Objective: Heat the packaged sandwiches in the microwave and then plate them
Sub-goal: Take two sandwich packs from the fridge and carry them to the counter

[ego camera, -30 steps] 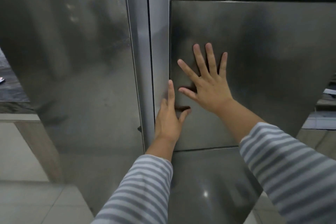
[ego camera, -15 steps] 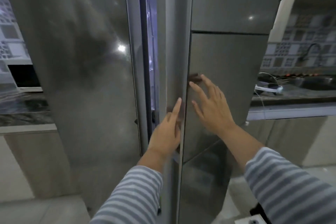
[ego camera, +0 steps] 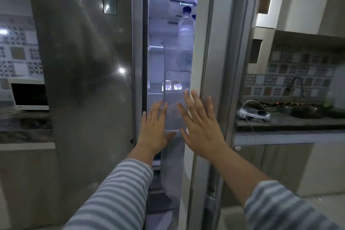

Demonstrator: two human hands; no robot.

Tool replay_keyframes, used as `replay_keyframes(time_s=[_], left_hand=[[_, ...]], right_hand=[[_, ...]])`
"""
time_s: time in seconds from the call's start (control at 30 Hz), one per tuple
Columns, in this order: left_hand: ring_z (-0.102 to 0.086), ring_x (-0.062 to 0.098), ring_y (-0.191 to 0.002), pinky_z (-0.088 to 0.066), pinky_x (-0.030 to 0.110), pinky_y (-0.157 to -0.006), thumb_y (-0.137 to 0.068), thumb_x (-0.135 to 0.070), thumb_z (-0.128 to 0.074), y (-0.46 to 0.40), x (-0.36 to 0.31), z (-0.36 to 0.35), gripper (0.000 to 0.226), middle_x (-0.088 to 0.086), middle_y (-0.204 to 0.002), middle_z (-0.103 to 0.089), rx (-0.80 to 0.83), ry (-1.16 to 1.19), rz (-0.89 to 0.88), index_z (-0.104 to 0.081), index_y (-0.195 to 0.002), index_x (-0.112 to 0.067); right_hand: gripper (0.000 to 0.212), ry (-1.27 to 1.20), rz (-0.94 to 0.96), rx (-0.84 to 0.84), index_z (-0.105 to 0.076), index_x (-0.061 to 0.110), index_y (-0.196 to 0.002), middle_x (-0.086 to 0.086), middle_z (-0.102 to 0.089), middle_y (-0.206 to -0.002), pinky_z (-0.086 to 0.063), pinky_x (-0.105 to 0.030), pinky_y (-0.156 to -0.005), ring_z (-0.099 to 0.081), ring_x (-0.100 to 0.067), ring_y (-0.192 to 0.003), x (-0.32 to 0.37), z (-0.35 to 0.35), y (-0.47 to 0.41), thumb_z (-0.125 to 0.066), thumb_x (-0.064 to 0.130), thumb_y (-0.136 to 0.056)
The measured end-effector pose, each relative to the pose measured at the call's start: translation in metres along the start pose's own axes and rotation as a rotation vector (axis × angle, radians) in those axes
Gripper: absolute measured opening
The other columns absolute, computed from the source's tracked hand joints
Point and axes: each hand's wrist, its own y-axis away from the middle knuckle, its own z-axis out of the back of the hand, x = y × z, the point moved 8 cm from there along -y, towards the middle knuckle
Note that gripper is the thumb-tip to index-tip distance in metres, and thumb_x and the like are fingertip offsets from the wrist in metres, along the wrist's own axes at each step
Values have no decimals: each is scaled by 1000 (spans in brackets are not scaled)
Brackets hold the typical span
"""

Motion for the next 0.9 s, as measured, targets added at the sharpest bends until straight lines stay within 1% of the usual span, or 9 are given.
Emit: replay_keyframes(time_s=[0.1, 0.17, 0.23, 0.3, 0.43, 0.53, 0.6, 0.77, 0.9], left_hand=[[19, 18, -146, 6, 50, -118, -82, -61, -59, -5, -27, -5, 112, 2, -159, 20, 44, -28, -17, 20, -148, -18], [27, 17, -143, 10, 52, -117, -80, -64, -59, -9, -48, -10, 116, 1, -156, 29, 56, -38, -54, 28, -144, -21], [33, 18, -140, 11, 55, -116, -80, -62, -60, -11, -67, -17, 120, 1, -151, 38, 85, -80, -87, 37, -138, -22], [35, 21, -140, 12, 56, -115, -80, -59, -64, -11, -83, -24, 125, 3, -149, 44, 106, -133, -101, 43, -134, -22], [36, 22, -139, 14, 58, -113, -74, -59, -70, -4, -118, -33, 134, 2, -146, 47, 121, -123, -138, 43, -137, -23], [37, 22, -139, 13, 61, -113, -69, -65, -69, 2, -148, -36, 134, 0, -147, 46, 109, -109, -183, 37, -140, -25], [38, 23, -139, 15, 61, -112, -69, -68, -66, 5, -167, -40, 132, 1, -146, 47, 115, -113, -188, 37, -140, -25], [36, 27, -140, 22, 61, -107, -65, -72, -66, 5, -212, -51, 136, 4, -149, 43, 85, -145, -201, 36, -141, -25], [34, 30, -140, 17, 65, -108, -62, -77, -64, 7, -246, -61, 138, 6, -151, 39, 40, -178, -218, 34, -143, -23]], right_hand=[[84, 124, -52, 114, -21, 7, -152, -19, 3, -160, 11, -53, -117, 12, -33, -147, -15, -3, 10, -55, 45, -85], [91, 231, -52, 208, -2, 7, -153, -22, 21, -155, 28, -53, -108, 29, -36, -141, -27, -5, 19, -45, 56, -89], [97, 323, -55, 306, 21, 6, -148, -24, 41, -145, 38, -54, -98, 43, -38, -131, -41, -8, 30, -35, 62, -92], [99, 329, -81, 377, 29, 6, -144, -23, 47, -140, 38, -56, -96, 47, -38, -127, -55, -7, 42, -36, 60, -93], [102, 275, -135, 420, 35, 13, -141, -18, 53, -137, 42, -54, -92, 52, -34, -123, -87, 5, 71, -45, 54, -93], [104, 209, -160, 406, 37, 16, -141, -14, 48, -143, 36, -55, -99, 49, -31, -128, -111, 15, 94, -50, 49, -92], [112, 156, -178, 420, 37, 18, -141, -12, 47, -145, 30, -56, -103, 45, -30, -132, -127, 20, 108, -54, 54, -88], [124, 71, -274, 466, 37, 22, -140, -9, 52, -141, 21, -62, -107, 45, -30, -133, -160, 24, 138, -66, 56, -79], [127, 60, -314, 500, 39, 22, -138, -9, 54, -139, 19, -63, -105, 46, -32, -131, -187, 23, 159, -67, 57, -77]])
